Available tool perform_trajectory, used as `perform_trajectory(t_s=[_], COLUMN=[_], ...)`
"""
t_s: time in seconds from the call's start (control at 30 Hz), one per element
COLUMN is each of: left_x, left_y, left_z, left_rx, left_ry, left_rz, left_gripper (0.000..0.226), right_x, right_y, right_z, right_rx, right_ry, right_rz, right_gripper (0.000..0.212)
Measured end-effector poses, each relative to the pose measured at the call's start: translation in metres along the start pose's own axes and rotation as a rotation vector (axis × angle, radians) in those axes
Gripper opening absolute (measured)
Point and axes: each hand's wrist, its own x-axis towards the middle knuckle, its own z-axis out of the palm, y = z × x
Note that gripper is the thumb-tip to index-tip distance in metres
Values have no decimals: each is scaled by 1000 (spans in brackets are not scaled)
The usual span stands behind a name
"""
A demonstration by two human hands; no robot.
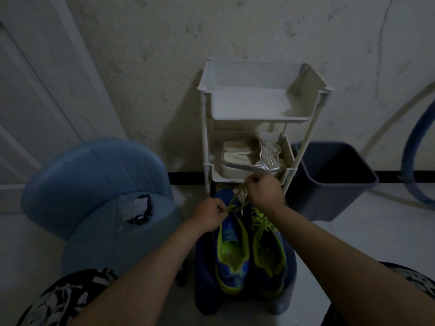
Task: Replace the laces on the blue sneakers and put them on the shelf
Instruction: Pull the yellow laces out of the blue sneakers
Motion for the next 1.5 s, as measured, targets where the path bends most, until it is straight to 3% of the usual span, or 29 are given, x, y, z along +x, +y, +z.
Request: perform_trajectory(t_s=[0.13,0.27,0.4,0.53,0.63,0.77,0.83,0.9,1.0,1.07,1.17,1.27,1.37,1.5], left_x=[-2,-1,-4,-3,-1,0,0,-1,-1,-2,-4,-4,-2,-2], left_y=[1,2,5,3,3,4,4,4,5,7,7,5,3,2], left_z=[3,3,0,0,0,0,0,-1,0,0,-3,-5,-5,-6], left_rx=[29,63,64,42,-3,-44,-40,-22,19,40,-10,-69,-98,-115], left_ry=[18,27,40,21,-5,-17,-8,4,4,12,27,1,-19,-37], left_rz=[7,22,45,21,-3,-26,-14,-5,7,15,7,-23,-54,-52], left_gripper=[12,10,11,7,8,9,12,13,15,13,5,19,25,16], right_x=[0,-7,-10,-9,-7,-2,2,2,-4,-9,-10,-8,-5,-2], right_y=[-2,-3,-4,-3,-1,-3,-2,0,0,-2,0,3,5,3], right_z=[-6,-3,11,11,10,-1,-9,-10,-4,4,19,24,20,12], right_rx=[-150,-366,-454,-522,-455,-294,-280,-344,-390,-403,-482,-575,-435,-177], right_ry=[-33,-192,-404,-458,-375,-9,37,-30,-235,-380,-497,-465,-400,-84], right_rz=[-39,-343,-470,-442,-347,-182,-145,-164,-323,-425,-446,-445,-359,-165], right_gripper=[23,58,41,21,18,20,19,21,51,61,40,25,21,18])
